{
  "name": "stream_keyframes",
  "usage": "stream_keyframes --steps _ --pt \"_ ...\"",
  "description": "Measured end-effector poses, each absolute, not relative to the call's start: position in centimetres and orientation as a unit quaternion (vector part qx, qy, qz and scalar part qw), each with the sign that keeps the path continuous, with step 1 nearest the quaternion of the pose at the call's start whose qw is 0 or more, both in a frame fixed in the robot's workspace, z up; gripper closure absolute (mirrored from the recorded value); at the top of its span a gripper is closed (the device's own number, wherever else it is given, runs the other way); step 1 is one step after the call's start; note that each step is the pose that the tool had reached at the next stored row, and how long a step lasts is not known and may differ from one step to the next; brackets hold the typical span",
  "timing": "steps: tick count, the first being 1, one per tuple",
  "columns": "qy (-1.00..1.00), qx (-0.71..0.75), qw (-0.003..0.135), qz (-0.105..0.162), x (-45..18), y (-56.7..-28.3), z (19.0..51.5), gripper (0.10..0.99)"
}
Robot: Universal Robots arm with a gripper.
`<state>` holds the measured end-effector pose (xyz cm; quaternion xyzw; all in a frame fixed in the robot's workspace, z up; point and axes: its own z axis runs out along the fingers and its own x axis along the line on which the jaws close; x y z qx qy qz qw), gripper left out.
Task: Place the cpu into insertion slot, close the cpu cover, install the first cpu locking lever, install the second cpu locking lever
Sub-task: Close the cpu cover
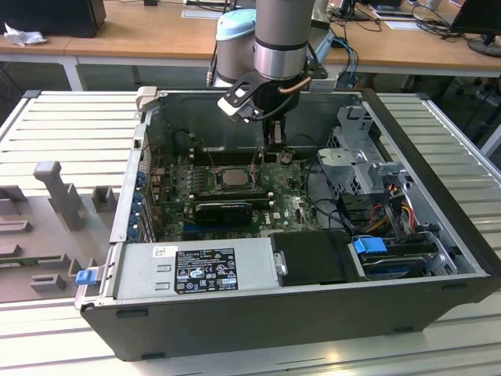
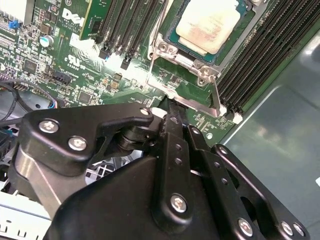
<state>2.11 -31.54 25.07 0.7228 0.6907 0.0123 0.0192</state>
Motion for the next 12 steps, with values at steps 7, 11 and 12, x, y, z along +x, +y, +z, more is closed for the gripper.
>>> stream_keyframes --steps 7,11,12 --pt "0.691 0.723 0.019 0.012 1.83 -31.53 25.06 0.980" --pt "0.691 0.723 0.019 0.012 1.73 -31.53 25.06 0.980" --pt "0.691 0.723 0.019 0.012 1.71 -31.54 25.06 0.980"
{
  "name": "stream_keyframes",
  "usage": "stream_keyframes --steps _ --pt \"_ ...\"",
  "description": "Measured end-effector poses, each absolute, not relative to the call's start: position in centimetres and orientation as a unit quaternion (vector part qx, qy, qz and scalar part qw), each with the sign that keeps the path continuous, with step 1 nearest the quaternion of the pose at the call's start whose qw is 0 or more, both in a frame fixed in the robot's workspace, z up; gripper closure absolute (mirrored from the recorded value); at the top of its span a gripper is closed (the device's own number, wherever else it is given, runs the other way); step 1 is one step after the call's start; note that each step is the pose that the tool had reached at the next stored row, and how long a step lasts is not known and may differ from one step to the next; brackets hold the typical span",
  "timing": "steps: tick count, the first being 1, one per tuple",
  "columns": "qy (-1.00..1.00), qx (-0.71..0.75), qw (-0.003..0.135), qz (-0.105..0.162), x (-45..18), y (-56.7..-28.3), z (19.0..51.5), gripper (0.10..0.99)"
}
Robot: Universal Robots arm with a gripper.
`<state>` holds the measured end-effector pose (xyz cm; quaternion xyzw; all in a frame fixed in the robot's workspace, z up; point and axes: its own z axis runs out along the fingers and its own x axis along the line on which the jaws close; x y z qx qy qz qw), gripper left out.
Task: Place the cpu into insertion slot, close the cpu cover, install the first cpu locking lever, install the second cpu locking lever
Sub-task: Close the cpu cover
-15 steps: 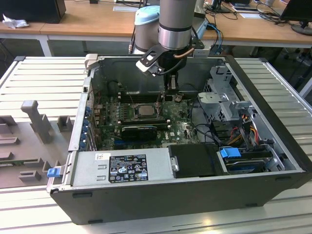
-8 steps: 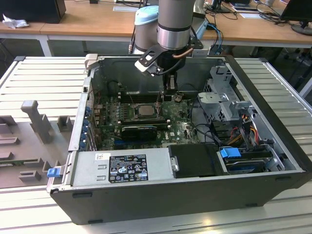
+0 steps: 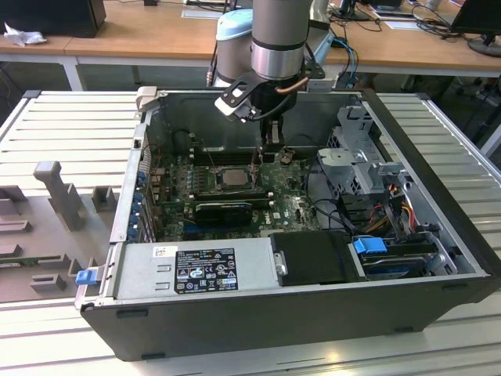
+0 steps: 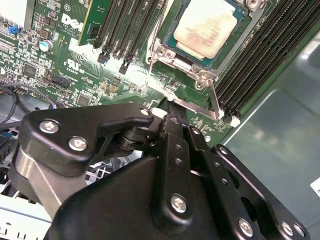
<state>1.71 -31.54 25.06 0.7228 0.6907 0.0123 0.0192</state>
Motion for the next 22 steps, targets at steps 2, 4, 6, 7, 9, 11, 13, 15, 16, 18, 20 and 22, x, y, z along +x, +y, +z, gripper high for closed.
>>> stream_keyframes --steps 2,4,6,7,9,11,13,15,16,18,20,22 --pt "0.691 0.723 0.019 0.012 1.67 -31.53 25.06 0.980" --pt "0.691 0.723 0.019 0.012 1.63 -31.54 25.06 0.980" --pt "0.691 0.723 0.019 0.012 1.60 -31.53 25.06 0.980" --pt "0.691 0.723 0.019 0.012 1.57 -31.53 25.06 0.980" --pt "0.691 0.723 0.019 0.012 1.51 -31.54 25.06 0.980" --pt "0.691 0.723 0.019 0.012 1.45 -31.53 25.06 0.980" --pt "0.691 0.723 0.019 0.012 1.37 -31.54 25.06 0.980" --pt "0.691 0.723 0.019 0.012 1.31 -31.54 25.06 0.980" --pt "0.691 0.723 0.019 0.012 1.29 -31.53 25.06 0.980" --pt "0.691 0.723 0.019 0.012 1.20 -31.54 25.06 0.980" --pt "0.691 0.723 0.019 0.012 1.15 -31.54 25.06 0.980" --pt "0.691 0.723 0.019 0.012 1.08 -31.54 25.06 0.980"
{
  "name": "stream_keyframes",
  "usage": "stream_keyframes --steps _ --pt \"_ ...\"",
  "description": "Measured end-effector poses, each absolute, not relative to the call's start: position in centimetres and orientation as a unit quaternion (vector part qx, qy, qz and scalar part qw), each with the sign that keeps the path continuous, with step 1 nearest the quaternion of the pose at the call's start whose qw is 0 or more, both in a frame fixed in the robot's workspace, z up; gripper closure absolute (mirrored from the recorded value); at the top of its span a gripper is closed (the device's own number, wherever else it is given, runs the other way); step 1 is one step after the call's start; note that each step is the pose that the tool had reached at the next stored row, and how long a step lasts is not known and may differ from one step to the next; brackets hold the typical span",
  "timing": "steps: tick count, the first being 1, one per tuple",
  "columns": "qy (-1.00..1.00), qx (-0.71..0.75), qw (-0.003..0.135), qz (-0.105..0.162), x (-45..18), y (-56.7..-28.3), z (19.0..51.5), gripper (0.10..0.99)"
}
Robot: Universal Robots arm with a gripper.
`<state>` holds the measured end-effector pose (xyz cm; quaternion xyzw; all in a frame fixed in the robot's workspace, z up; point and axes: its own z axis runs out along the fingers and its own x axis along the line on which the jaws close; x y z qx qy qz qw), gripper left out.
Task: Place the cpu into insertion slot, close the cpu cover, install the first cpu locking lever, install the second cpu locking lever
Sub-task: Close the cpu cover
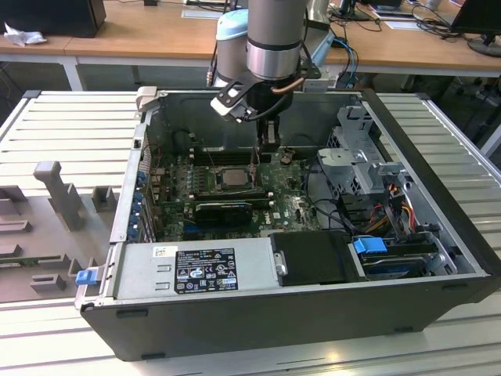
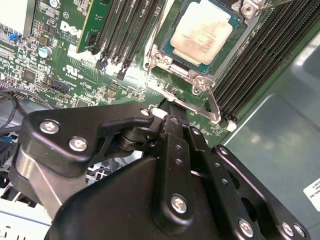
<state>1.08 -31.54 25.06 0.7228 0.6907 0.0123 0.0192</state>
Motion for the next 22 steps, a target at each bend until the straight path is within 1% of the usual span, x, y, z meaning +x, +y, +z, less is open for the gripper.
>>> stream_keyframes --steps 22 --pt "0.691 0.723 0.019 0.012 0.24 -31.53 25.05 0.980"
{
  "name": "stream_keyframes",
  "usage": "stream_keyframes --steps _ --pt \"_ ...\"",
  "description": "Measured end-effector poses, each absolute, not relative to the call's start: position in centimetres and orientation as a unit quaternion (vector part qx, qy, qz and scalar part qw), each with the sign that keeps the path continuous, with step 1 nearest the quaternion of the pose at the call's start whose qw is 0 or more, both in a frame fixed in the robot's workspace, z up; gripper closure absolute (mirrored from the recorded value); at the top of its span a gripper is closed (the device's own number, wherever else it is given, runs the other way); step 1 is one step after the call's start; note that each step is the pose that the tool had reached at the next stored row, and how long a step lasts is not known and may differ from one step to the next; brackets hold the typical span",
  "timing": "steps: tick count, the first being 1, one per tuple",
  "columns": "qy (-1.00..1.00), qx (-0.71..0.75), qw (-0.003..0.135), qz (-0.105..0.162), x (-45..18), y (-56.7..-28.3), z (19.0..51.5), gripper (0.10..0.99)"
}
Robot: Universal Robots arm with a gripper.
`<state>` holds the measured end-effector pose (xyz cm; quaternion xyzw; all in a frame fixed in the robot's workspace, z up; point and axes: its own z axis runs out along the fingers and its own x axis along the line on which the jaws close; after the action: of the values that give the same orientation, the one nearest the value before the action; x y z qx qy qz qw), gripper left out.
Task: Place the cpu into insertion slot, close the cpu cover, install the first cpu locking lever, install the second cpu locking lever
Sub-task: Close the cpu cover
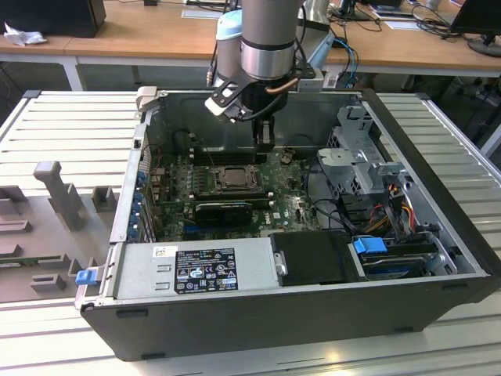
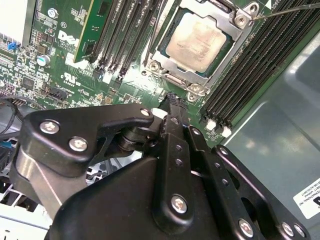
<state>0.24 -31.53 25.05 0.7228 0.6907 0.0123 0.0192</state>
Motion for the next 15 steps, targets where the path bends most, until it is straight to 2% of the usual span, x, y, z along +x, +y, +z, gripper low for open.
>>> stream_keyframes --steps 15 --pt "0.691 0.723 0.019 0.012 -0.16 -31.53 25.04 0.980"
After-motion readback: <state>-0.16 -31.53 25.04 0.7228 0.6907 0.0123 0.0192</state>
